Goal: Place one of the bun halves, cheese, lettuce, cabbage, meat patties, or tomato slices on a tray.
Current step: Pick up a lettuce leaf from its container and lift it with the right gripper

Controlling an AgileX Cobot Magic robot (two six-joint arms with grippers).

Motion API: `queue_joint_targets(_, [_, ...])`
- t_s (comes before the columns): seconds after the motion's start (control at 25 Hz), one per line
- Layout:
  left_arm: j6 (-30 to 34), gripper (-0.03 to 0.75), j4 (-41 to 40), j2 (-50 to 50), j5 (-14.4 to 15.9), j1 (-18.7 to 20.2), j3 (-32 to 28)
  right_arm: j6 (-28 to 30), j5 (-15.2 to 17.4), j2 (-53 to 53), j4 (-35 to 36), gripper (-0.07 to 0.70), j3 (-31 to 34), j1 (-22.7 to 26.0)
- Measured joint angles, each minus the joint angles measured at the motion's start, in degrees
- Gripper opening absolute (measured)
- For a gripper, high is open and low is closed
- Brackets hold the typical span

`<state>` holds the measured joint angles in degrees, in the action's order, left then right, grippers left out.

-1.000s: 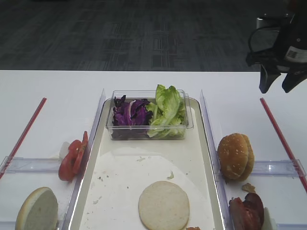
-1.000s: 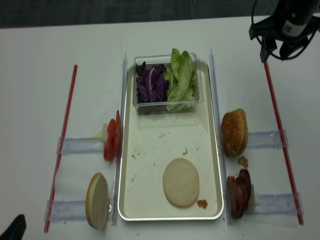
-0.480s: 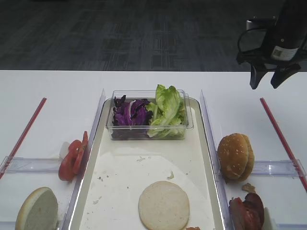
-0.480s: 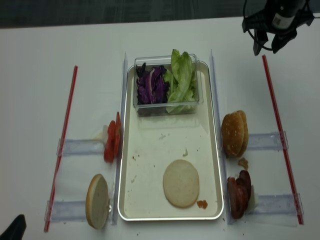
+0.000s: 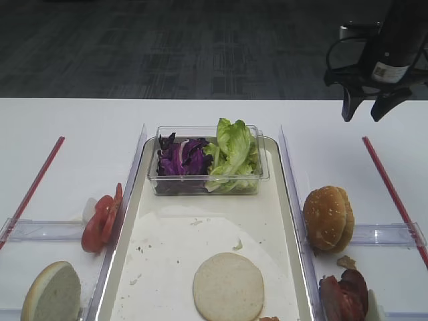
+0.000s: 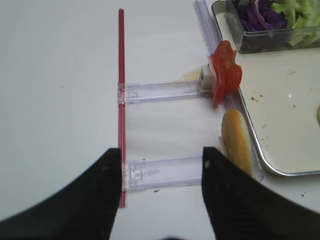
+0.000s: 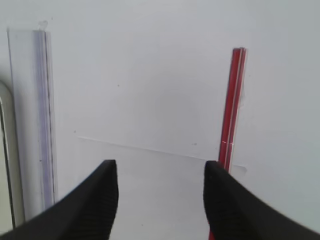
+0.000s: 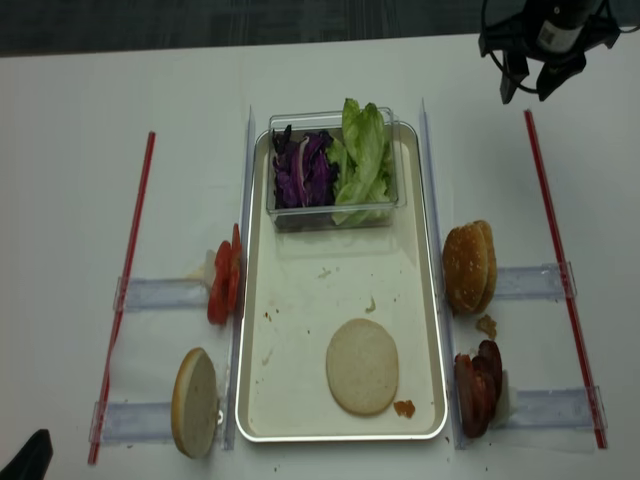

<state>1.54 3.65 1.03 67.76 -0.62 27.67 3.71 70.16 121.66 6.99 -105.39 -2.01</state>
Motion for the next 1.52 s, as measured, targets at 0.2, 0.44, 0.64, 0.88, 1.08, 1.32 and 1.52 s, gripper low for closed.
queue_joint_targets(0.2, [0.00, 0.349, 0.00, 0.00, 0.00, 0.00, 0.00, -1.78, 0.13, 0.21, 0.09, 0.409, -1.44, -3.70])
queue_joint_targets(0.44, [0.00, 0.349, 0.00, 0.00, 0.00, 0.00, 0.00, -3.71, 0.28, 2.24, 0.23, 0.409, -5.07, -8.79])
queue_joint_targets(0.64, [0.00, 0.349, 0.00, 0.00, 0.00, 0.00, 0.00, -5.40, 0.43, 3.24, 0.47, 0.409, -7.06, -12.55])
queue_joint_targets(0.88, [0.00, 0.349, 0.00, 0.00, 0.00, 0.00, 0.00, -7.45, 0.42, 3.71, 0.92, 0.409, -7.32, -15.48])
queue_joint_targets(1.08, [0.00, 0.349, 0.00, 0.00, 0.00, 0.00, 0.00, -9.03, 0.42, 3.89, 1.35, 0.409, -7.32, -18.02])
queue_joint_targets(1.32, [0.00, 0.349, 0.00, 0.00, 0.00, 0.00, 0.00, -11.24, 0.42, 4.70, 3.17, 0.409, -7.32, -20.02])
queue_joint_targets(1.52, [0.00, 0.349, 0.00, 0.00, 0.00, 0.00, 0.00, -11.63, 0.42, 6.70, 3.56, 0.409, -7.32, -21.84])
